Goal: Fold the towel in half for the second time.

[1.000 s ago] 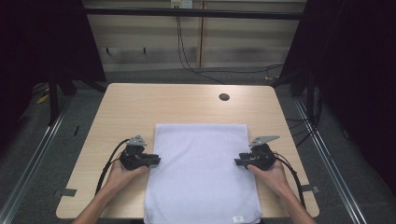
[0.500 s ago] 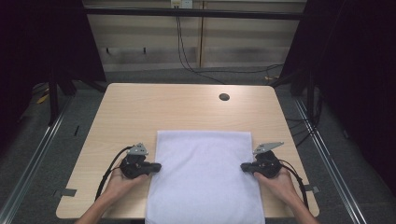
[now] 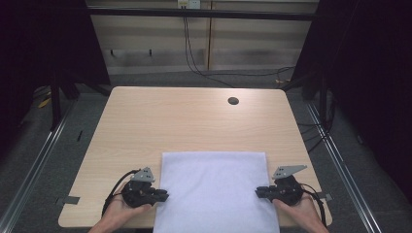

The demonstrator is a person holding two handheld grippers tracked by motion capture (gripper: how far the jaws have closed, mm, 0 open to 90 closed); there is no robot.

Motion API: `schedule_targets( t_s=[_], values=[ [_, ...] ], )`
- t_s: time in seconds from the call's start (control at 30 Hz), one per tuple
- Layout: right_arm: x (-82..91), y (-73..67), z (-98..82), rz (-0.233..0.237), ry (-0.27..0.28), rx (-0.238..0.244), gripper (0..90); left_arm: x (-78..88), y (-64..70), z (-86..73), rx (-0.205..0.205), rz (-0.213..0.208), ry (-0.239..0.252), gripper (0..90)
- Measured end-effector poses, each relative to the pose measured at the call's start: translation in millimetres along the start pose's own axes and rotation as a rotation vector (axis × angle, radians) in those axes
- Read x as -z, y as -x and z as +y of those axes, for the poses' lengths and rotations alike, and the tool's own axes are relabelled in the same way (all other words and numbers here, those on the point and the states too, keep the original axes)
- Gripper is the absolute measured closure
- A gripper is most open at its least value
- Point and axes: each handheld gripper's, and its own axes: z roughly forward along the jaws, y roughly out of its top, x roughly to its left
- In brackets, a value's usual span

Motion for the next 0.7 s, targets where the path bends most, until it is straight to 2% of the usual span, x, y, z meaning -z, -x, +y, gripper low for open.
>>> schedule_targets(
  t_s=[0.07,0.1,0.13,0.17,0.2,0.23,0.27,0.3,0.33,0.37,0.4,0.43,0.47,0.5,0.57,0.7],
  values=[
    [6.9,9.9,11.7,-0.019,0.053,-0.011,76.6,-0.2,-9.7,8.3,0.007,0.0,0.033,75.6],
    [10.4,15.8,19.1,-0.029,0.076,-0.019,75.5,-0.2,-9.7,8.3,0.007,0.0,0.033,75.4],
    [13.8,21.8,26.5,-0.048,0.092,-0.017,73.8,1.5,-21.5,19.6,0.016,0.026,0.064,75.3],
    [15.8,29.2,33.8,-0.069,0.108,-0.012,71.9,1.5,-26.8,27.7,-0.001,0.053,0.051,75.0],
    [17.2,37.9,40.5,-0.072,0.118,-0.03,70.9,0.9,-32.2,36.9,-0.034,0.092,0.027,73.6],
    [17.3,45.7,46.5,-0.079,0.126,-0.043,69.9,0.9,-32.2,36.9,-0.034,0.092,0.027,72.3],
    [16.1,51.5,51.9,-0.109,0.125,-0.034,69.2,3.1,-47.4,51.0,-0.008,0.076,0.064,71.8],
    [14.6,56.2,55.6,-0.137,0.132,-0.018,68.7,3.1,-47.4,51.0,-0.008,0.076,0.064,71.8],
    [12.6,61.4,57.5,-0.141,0.146,-0.026,67.5,1.3,-58.7,58.0,0.009,0.097,0.095,71.6],
    [12.6,61.4,57.5,-0.141,0.146,-0.026,67.5,1.3,-58.7,58.0,0.009,0.097,0.095,71.5],
    [7.2,70.0,59.3,-0.144,0.163,-0.037,67.2,-5.1,-70.5,58.4,0.053,0.085,0.118,71.3],
    [3.8,74.6,60.0,-0.146,0.167,-0.047,66.3,-5.1,-70.5,58.4,0.053,0.085,0.118,71.0],
    [0.5,78.8,60.4,-0.144,0.17,-0.068,64.7,-11.4,-80.2,56.5,0.086,0.09,0.128,70.9],
    [0.5,78.8,60.4,-0.144,0.17,-0.068,64.7,-11.4,-80.2,56.5,0.086,0.09,0.128,70.1],
    [-11.3,89.3,60.7,-0.14,0.16,-0.083,62.0,-12.3,-87.4,55.5,0.12,0.109,0.142,67.4],
    [-19.7,95.6,56.7,-0.135,0.125,-0.095,60.2,-11.2,-90.1,54.8,0.131,0.118,0.153,60.9]
  ],
)
